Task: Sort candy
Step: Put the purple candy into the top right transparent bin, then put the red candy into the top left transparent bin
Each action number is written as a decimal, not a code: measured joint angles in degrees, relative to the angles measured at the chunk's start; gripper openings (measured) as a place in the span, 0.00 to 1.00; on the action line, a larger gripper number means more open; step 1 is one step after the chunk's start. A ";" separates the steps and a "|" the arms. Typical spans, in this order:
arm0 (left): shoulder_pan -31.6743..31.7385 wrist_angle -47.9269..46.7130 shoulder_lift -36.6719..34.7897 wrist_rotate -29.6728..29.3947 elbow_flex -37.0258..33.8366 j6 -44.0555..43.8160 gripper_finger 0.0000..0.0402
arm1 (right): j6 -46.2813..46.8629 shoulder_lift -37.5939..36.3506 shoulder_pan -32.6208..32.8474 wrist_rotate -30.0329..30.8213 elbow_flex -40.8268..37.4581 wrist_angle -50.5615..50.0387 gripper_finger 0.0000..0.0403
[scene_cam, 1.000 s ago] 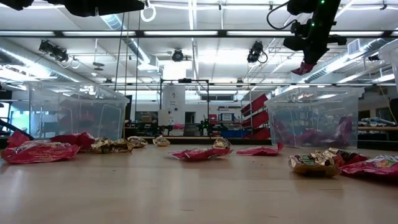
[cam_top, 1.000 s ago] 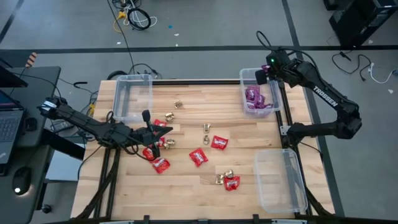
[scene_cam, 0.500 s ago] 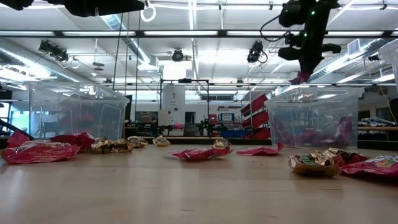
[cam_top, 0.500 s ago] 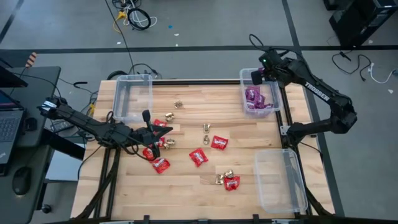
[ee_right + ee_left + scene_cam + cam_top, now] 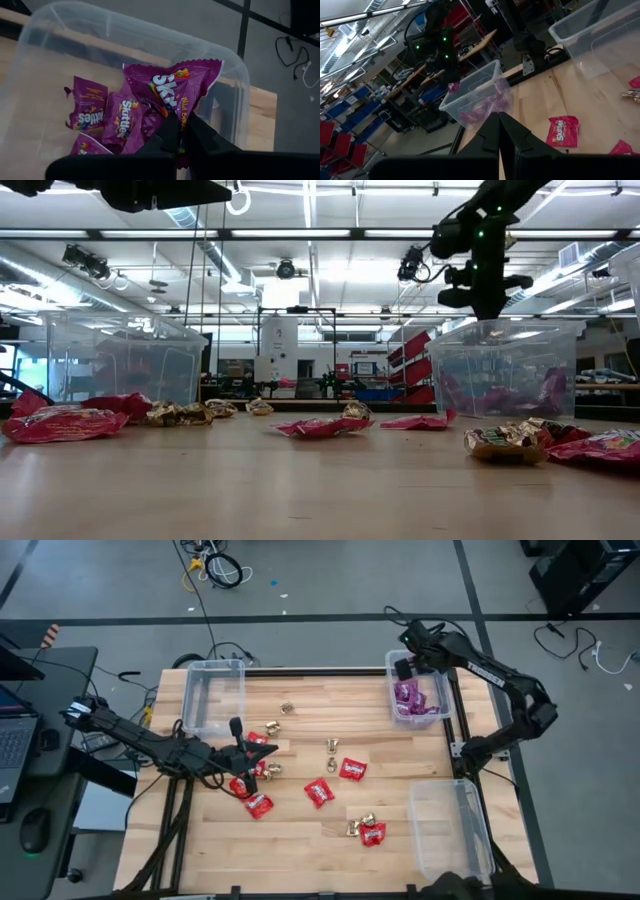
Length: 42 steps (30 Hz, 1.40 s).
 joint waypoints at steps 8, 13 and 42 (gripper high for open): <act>0.00 -1.15 0.00 -0.07 0.00 -0.70 0.00 | -1.60 3.05 0.00 0.04 0.00 0.42 0.04; 0.00 -1.33 0.00 -0.25 0.00 -1.11 0.00 | -1.77 3.46 0.00 0.07 0.00 0.97 0.04; -0.02 -6.29 0.00 -0.35 0.04 -5.16 0.00 | -1.72 -1.15 3.76 0.24 0.00 1.16 0.22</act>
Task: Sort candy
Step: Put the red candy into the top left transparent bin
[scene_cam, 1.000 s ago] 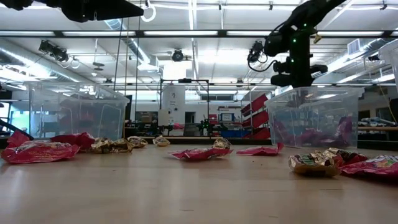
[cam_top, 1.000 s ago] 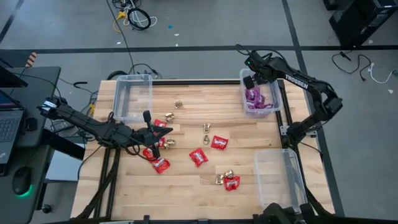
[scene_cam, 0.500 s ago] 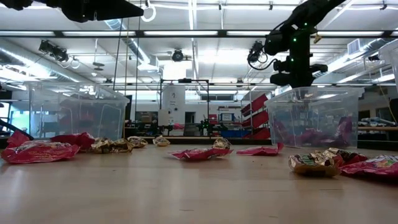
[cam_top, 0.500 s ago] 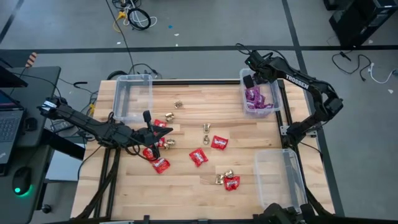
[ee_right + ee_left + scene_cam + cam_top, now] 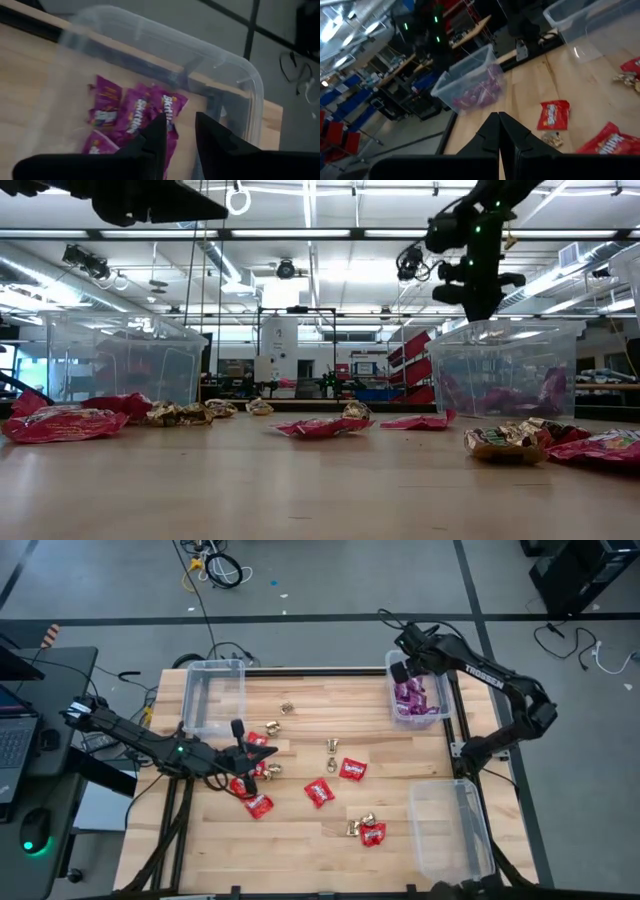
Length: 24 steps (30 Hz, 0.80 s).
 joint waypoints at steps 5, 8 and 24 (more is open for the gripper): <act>0.01 -3.62 0.00 0.01 0.00 -4.61 0.00 | -0.21 -5.34 5.66 0.02 0.00 0.07 0.22; 0.02 -6.49 0.00 0.79 0.00 -7.65 0.00 | -2.22 -8.20 10.88 -0.49 0.00 0.23 0.22; 0.00 -20.40 0.04 11.92 0.00 -16.98 0.00 | -6.24 -4.49 43.41 -9.11 0.01 3.10 0.22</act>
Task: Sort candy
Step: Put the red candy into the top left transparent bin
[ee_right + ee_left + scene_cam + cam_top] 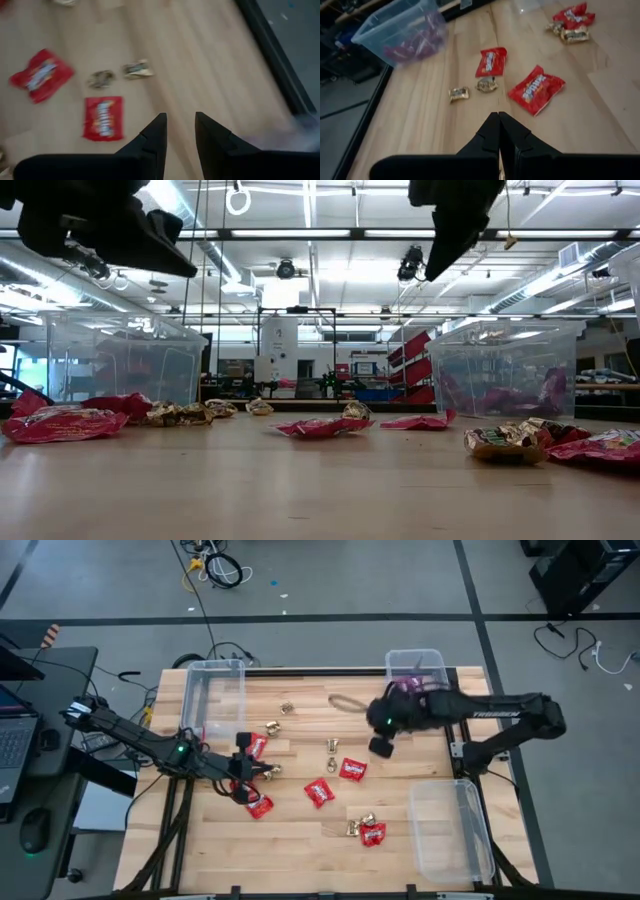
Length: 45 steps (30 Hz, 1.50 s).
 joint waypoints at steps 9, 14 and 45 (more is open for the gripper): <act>0.00 -1.89 0.00 0.17 0.00 -1.09 0.00 | 0.52 7.44 9.25 0.31 -0.01 4.25 0.22; 0.00 -1.95 0.00 0.17 0.00 -1.09 0.00 | 0.64 11.44 11.29 0.51 -0.01 5.59 0.22; 0.00 -3.22 0.00 0.15 0.00 -1.12 0.00 | -14.50 30.16 17.70 0.28 0.01 5.33 0.25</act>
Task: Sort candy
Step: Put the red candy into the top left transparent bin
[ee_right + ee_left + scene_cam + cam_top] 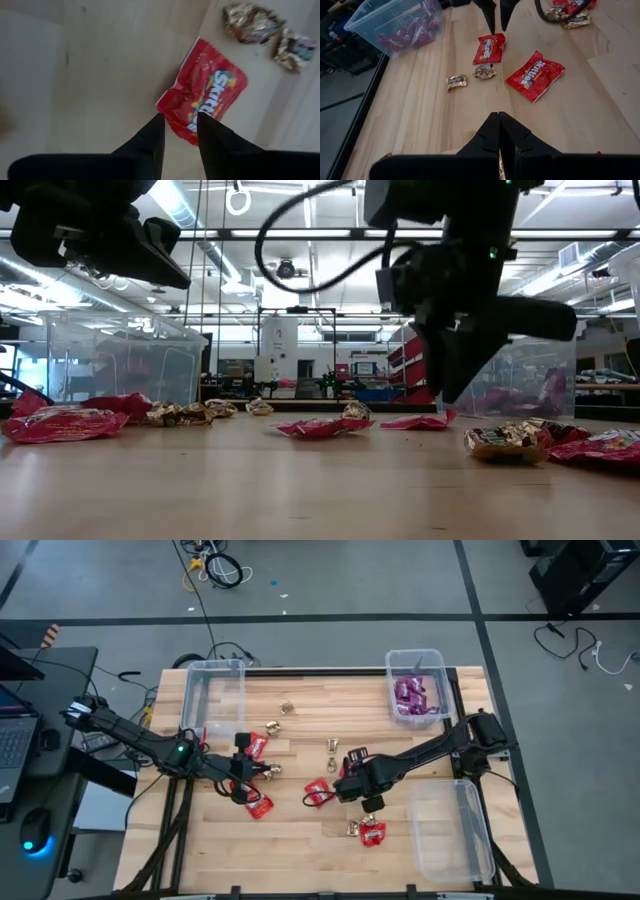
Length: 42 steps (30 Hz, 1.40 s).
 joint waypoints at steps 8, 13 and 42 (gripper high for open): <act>0.00 -0.01 0.00 0.00 0.00 0.01 0.00 | 1.18 2.44 -0.21 -0.04 -0.01 -0.76 0.25; 0.00 0.01 0.01 0.00 0.00 0.01 0.00 | 2.47 2.43 -0.85 -0.04 0.01 -0.78 0.25; 0.00 0.04 0.00 0.00 -0.02 0.01 0.00 | 0.97 2.41 -3.91 -3.89 0.01 0.93 0.11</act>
